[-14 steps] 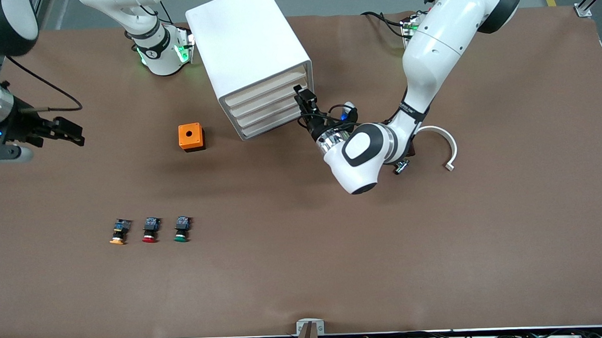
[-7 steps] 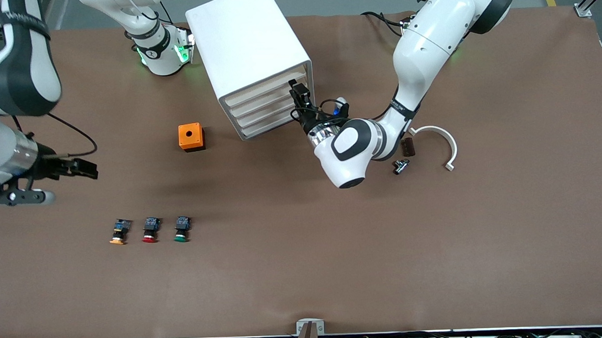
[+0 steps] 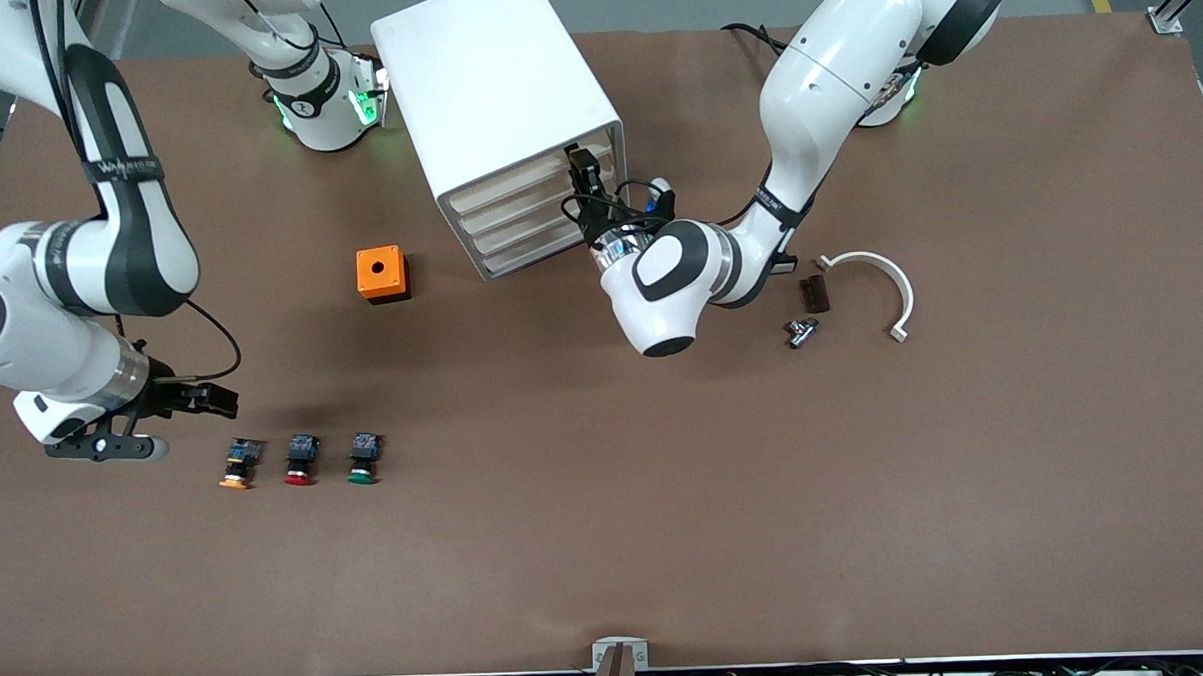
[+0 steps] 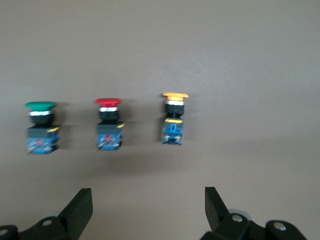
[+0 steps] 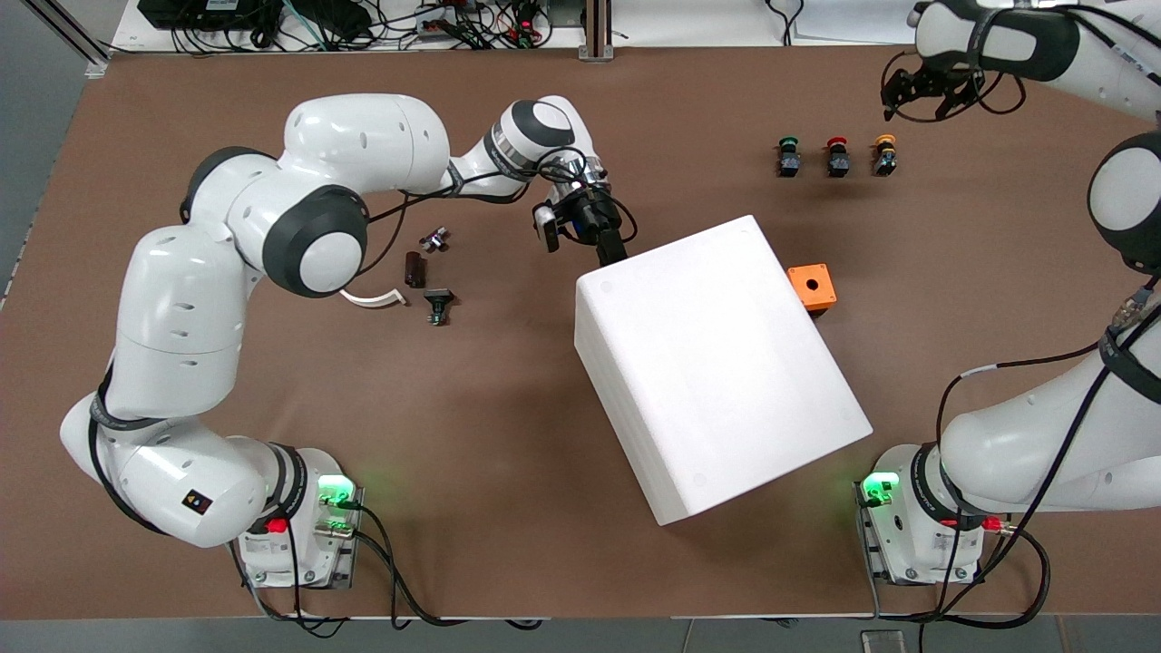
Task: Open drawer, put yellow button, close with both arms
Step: 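Pull the drawer open with the left gripper while the right gripper grasps the yellow button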
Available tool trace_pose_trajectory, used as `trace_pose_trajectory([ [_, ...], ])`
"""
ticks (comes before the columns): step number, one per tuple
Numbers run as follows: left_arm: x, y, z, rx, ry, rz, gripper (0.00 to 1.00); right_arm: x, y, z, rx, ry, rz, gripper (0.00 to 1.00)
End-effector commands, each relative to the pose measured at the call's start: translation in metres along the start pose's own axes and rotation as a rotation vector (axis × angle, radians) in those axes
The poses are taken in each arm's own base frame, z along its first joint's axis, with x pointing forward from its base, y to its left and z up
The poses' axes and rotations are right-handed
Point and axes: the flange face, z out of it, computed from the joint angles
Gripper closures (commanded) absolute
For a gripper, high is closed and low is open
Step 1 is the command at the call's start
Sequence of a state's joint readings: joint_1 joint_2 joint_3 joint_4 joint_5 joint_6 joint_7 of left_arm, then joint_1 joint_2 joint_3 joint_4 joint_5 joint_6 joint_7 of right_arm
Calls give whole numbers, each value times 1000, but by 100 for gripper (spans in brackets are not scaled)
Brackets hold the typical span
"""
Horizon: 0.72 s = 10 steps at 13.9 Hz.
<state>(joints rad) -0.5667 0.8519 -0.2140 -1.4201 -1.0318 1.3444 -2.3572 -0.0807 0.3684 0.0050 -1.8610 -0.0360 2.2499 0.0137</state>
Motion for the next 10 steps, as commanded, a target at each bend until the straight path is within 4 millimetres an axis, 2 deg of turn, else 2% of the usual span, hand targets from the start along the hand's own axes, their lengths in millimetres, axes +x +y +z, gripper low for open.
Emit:
trace_pose_trajectory([
  [1,-7,0,3,11,-11,-10,76,7,19,50,13,14,40,1],
  [3,-7,0,2,12,-12,4,78,10,23,77,19,26,52,1],
  [5,-6,2,3,15,-11,-6,86,11,24,99,38,37,75,2],
  [8,-5,0,-6,27,-40,-9,93,14,24,119,51,46,92,3],
  [10,-5,-2,-12,31,-55,-7,94,21,25,131,56,45,100,8],
])
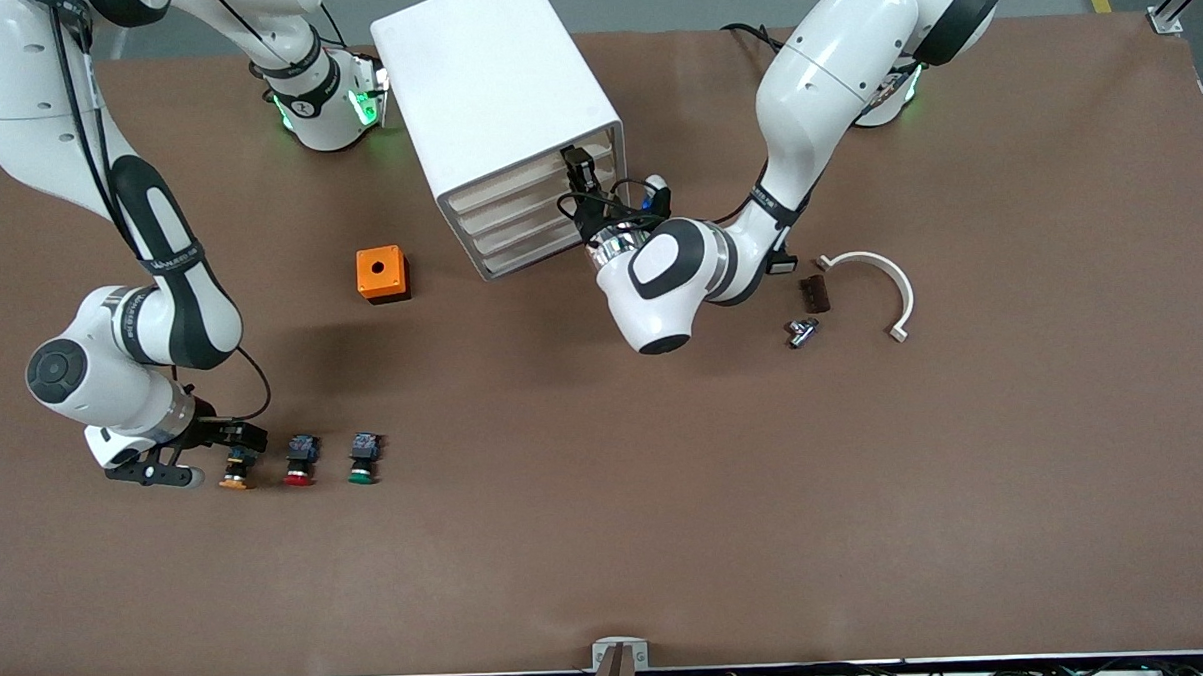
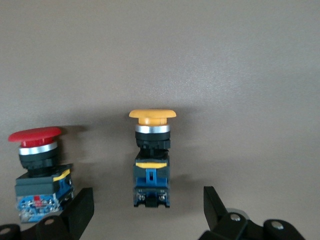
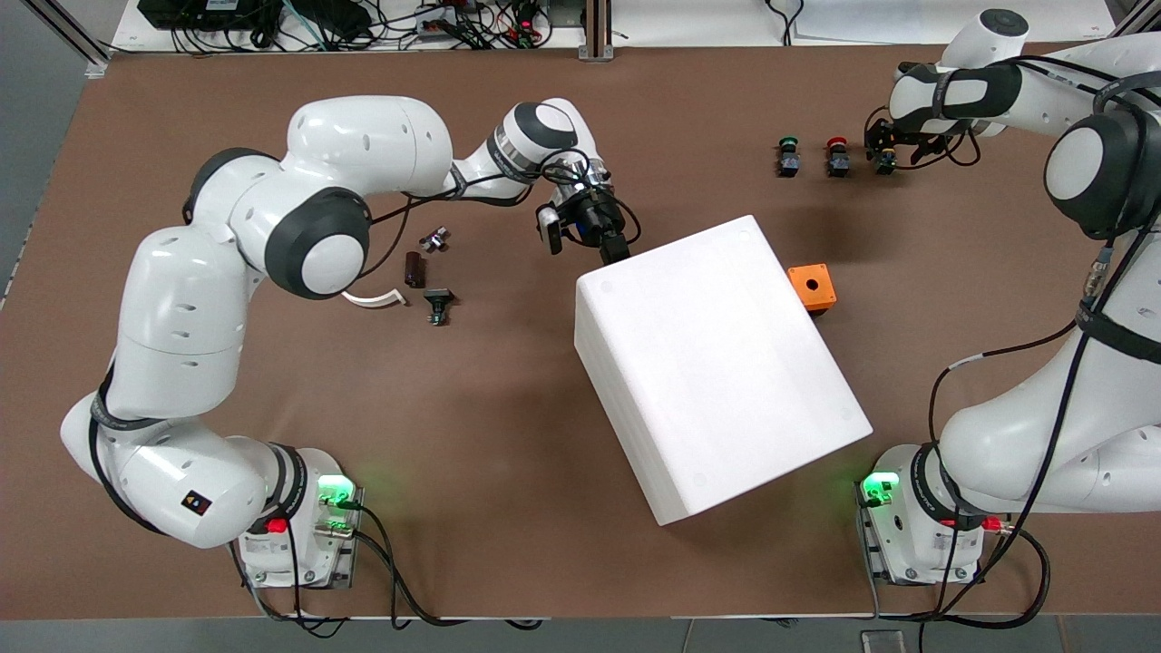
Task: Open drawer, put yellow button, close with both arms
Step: 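Pull the drawer open with the left gripper while the right gripper grasps the yellow button, then lift the yellow button with the right gripper over the open drawer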
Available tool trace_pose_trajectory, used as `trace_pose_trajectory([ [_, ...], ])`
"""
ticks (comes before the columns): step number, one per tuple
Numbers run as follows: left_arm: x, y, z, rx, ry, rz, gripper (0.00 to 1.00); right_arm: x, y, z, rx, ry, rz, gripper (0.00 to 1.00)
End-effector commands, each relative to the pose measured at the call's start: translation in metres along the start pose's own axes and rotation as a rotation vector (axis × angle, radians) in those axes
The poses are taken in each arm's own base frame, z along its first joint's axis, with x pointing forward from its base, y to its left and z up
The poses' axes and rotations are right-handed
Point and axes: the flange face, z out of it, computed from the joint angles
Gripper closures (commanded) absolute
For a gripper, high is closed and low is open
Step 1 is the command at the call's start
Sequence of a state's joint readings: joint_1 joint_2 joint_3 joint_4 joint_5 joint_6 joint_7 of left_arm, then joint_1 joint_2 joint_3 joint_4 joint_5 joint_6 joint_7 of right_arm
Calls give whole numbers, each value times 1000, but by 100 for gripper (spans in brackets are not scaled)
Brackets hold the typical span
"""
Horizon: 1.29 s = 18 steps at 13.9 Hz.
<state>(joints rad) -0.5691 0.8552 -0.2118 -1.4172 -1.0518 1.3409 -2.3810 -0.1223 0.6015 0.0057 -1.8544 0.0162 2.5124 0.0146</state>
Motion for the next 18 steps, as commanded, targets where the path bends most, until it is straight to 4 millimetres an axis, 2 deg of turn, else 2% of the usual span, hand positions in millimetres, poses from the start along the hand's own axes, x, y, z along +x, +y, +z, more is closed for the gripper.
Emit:
trace_pose_trajectory([
  [1,-1,-1,-18,15,-52,13,94,15,2,11,19,11,23,11],
  [3,1,-1,-26,14,-64,14,94,16,1,12,20,11,21,20],
  [4,4,-1,-32,13,-75,15,94,15,1,14,19,8,16,30],
  [5,7,1,-41,13,-89,10,94,15,-1,15,19,6,11,42],
  [7,14,4,-57,13,-115,7,93,14,-2,16,20,1,14,82],
  [8,17,4,-63,13,-125,5,93,14,-1,16,20,0,18,95],
  [9,20,4,-72,11,-139,6,93,13,1,16,19,-5,21,99],
  [11,27,3,-92,2,-171,10,92,13,-2,13,21,-14,12,100],
  [13,36,2,-116,-10,-214,15,91,11,-9,1,26,-57,23,100],
  [15,43,0,-134,-18,-245,18,90,10,-24,-45,23,-97,66,100],
  [16,46,-1,-141,-21,-255,21,90,8,-36,-77,21,-104,92,100],
  [18,54,0,-154,-22,-278,19,89,-4,-72,-131,21,-135,176,100],
])
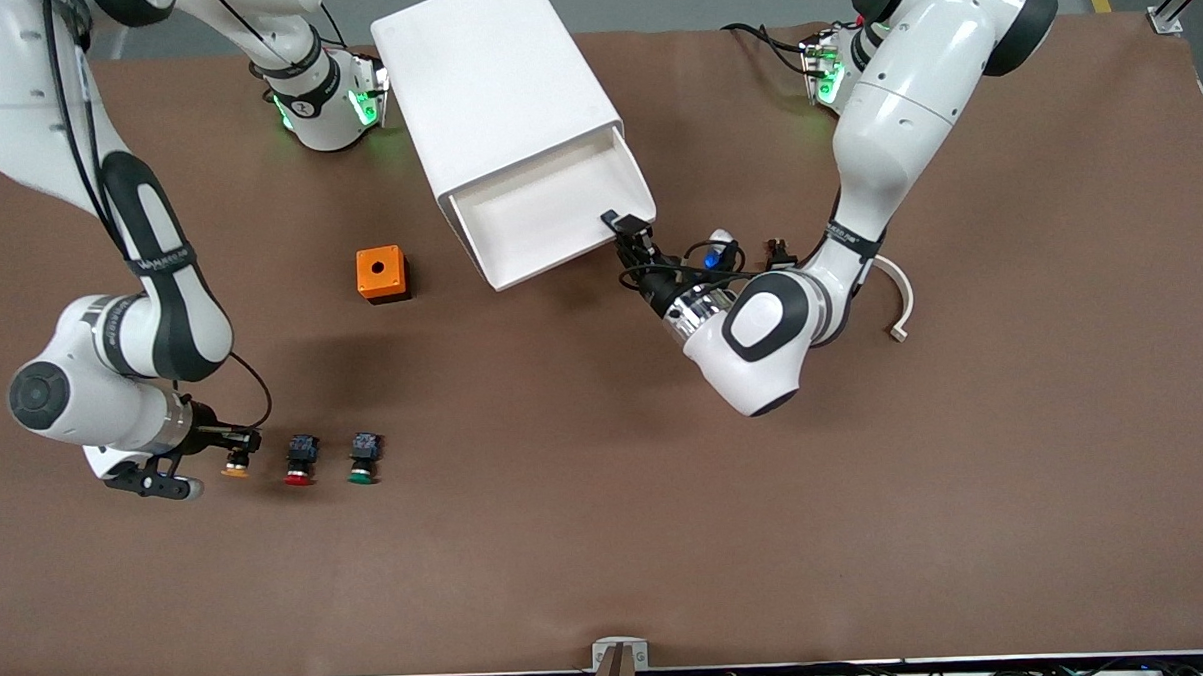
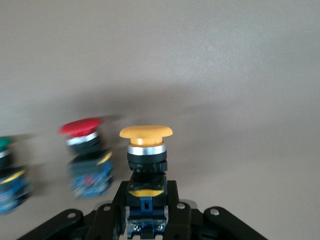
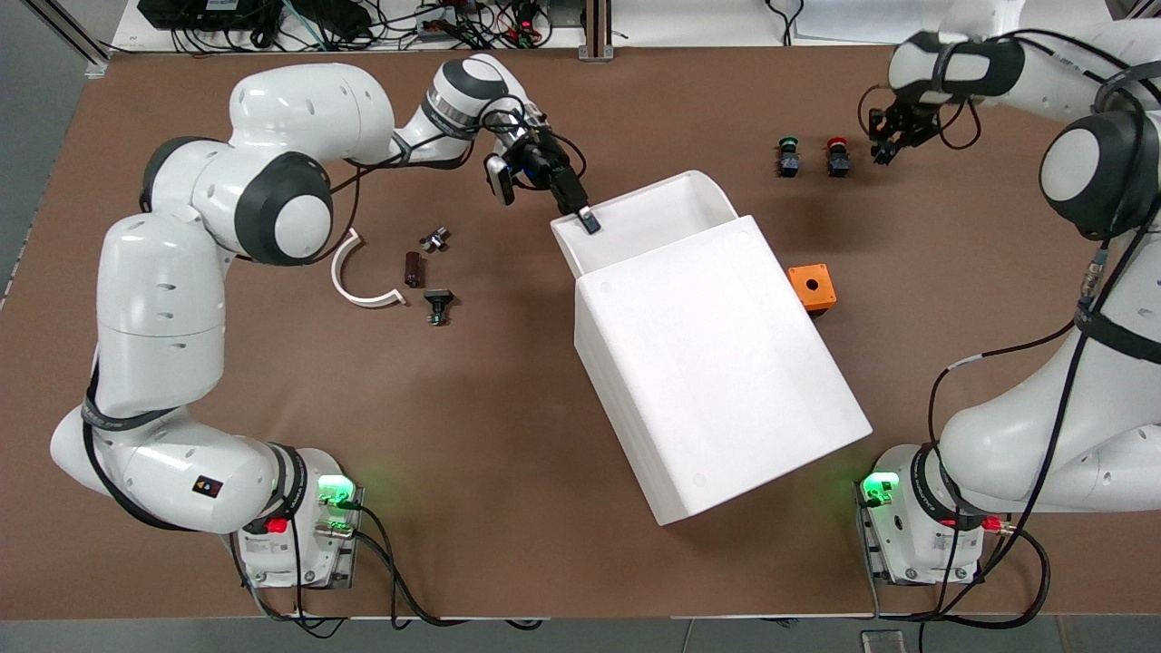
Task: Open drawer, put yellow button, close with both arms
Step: 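Lift the yellow button with the right gripper over the open drawer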
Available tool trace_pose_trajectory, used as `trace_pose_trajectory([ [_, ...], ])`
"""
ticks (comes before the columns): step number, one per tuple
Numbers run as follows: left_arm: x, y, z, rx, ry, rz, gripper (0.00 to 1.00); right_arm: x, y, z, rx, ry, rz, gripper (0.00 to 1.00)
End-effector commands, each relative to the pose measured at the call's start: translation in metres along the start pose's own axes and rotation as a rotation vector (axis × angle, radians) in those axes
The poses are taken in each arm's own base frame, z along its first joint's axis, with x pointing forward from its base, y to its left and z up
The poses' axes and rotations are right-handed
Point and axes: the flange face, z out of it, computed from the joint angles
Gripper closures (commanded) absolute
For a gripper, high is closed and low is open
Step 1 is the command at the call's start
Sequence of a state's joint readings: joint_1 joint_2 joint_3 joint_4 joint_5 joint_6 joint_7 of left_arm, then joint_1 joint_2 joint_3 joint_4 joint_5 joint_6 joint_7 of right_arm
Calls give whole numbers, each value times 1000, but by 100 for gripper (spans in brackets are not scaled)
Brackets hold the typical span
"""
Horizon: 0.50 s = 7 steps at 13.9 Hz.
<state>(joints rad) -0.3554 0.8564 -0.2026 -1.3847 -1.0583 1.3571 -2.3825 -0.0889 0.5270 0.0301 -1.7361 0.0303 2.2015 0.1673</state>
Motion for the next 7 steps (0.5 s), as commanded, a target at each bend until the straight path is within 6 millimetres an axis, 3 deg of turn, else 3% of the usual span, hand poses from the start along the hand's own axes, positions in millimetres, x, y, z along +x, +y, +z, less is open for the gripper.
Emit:
trace_pose_trajectory([
  [1,-2,-2,-18,15,-45,16,89,-43,-52,-82,24,-27,118,100],
  [4,2,-2,-29,15,-64,18,87,-94,-127,-144,41,-37,264,100],
  [7,4,-1,-34,14,-73,20,80,-152,-206,-175,47,-32,381,100],
])
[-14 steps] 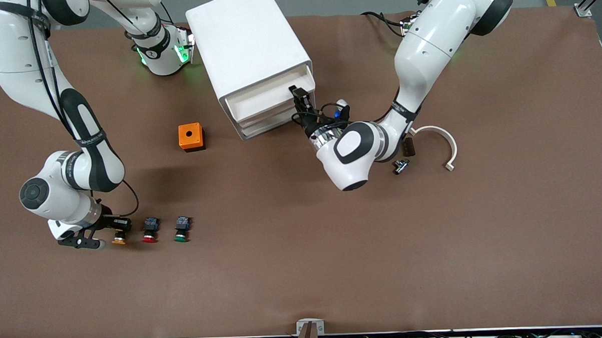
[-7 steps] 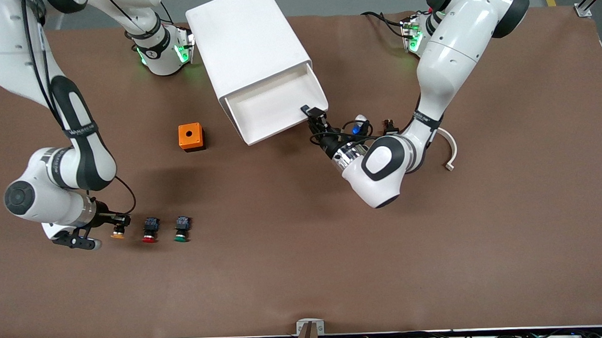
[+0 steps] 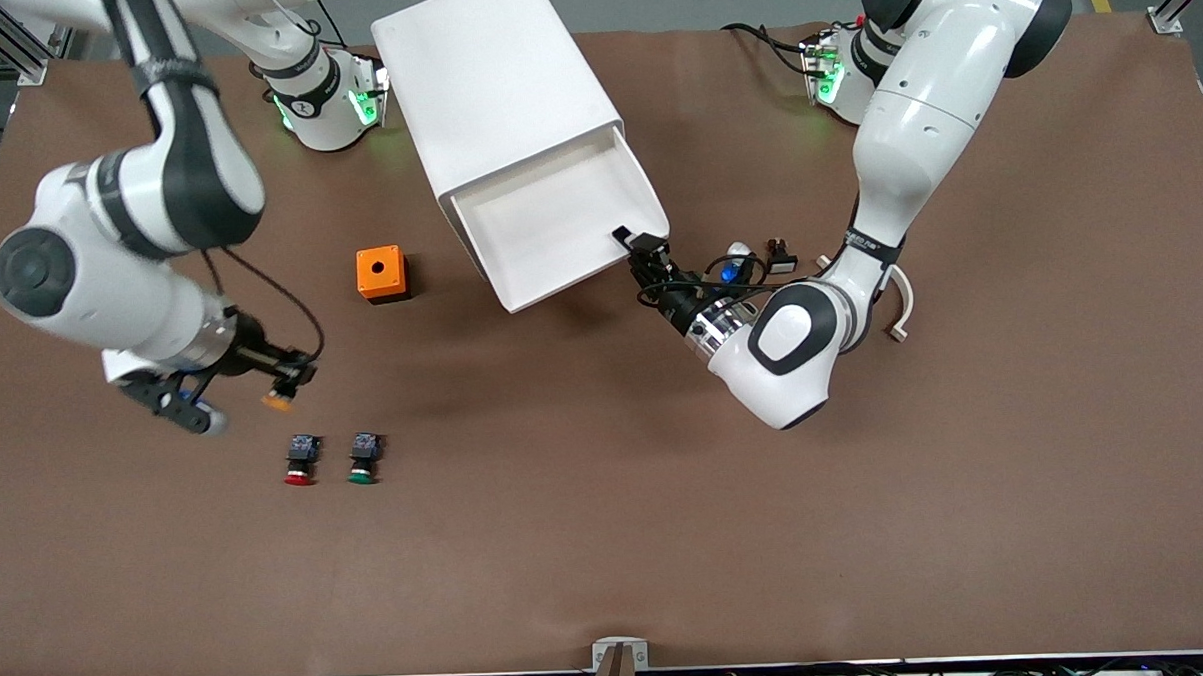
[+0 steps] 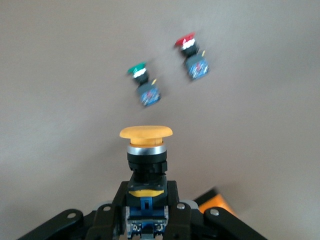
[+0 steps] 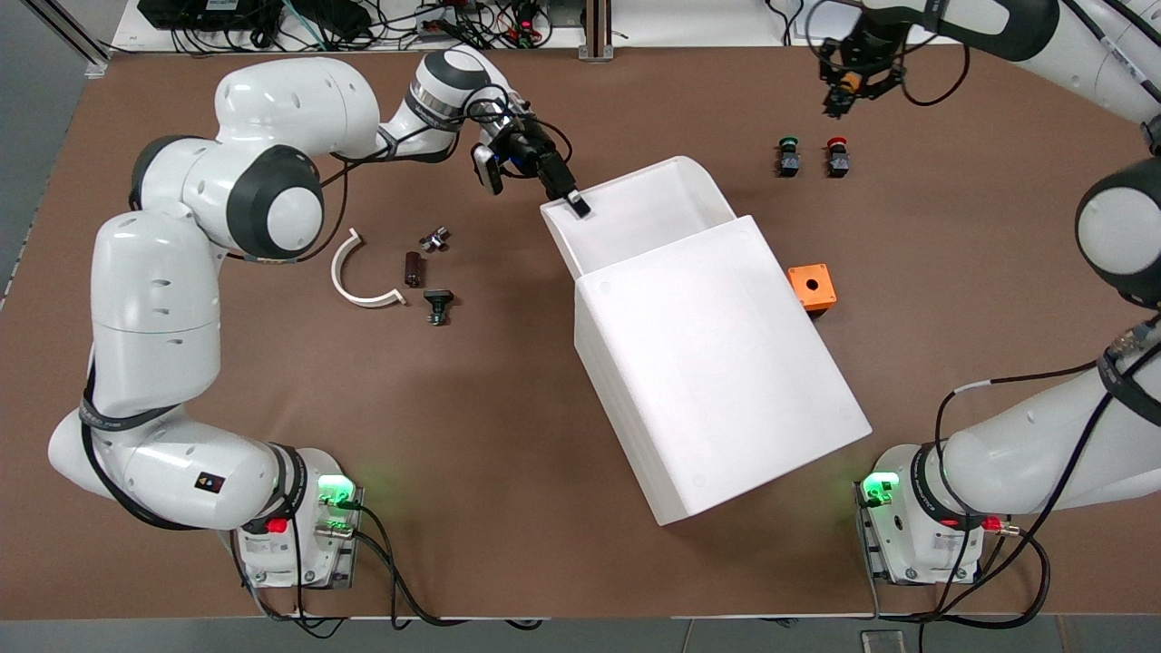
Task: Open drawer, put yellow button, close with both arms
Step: 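Lift the yellow button with the right gripper over the open drawer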
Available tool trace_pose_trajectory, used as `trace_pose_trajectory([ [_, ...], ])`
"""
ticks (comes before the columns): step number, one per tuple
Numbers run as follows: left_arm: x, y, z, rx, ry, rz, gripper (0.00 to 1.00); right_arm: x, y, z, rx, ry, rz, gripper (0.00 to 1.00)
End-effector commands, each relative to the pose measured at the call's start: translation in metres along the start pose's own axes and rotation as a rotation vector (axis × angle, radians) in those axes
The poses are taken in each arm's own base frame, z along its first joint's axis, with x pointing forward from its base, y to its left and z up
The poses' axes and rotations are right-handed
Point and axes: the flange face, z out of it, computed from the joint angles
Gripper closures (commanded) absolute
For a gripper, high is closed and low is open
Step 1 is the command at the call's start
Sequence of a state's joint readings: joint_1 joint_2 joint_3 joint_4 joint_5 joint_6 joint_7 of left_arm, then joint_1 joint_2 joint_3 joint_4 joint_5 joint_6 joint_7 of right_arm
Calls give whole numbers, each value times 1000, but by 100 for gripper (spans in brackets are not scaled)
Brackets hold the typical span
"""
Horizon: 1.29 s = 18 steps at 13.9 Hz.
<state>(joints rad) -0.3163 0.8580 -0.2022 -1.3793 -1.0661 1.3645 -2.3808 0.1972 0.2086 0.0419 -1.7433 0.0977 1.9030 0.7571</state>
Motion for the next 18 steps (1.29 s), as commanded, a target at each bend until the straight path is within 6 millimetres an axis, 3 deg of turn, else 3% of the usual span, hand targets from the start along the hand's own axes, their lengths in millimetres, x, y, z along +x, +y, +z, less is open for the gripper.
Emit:
trace_pose_trajectory([
  [1,-3,-3,-8,17,-24,16,68,-65,-36,-12,22,-10,118,100],
  [4,-5,-2,-9,5,-35,28,16,-140,-85,-15,35,-6,214,100],
  [5,-7,-4,-9,-1,-35,37,3,-162,-97,-13,37,-6,234,100],
  [8,-11,-11,-20,-18,-56,119,0,-219,-126,-5,45,1,299,100],
  [11,-19,-26,-43,-68,-97,287,0,-268,-144,2,41,4,334,100],
  [15,-25,-42,-65,-133,-99,608,0,-314,-159,13,52,44,362,100],
  [18,-24,-52,-89,-214,-84,856,0,-336,-171,38,41,84,379,100],
])
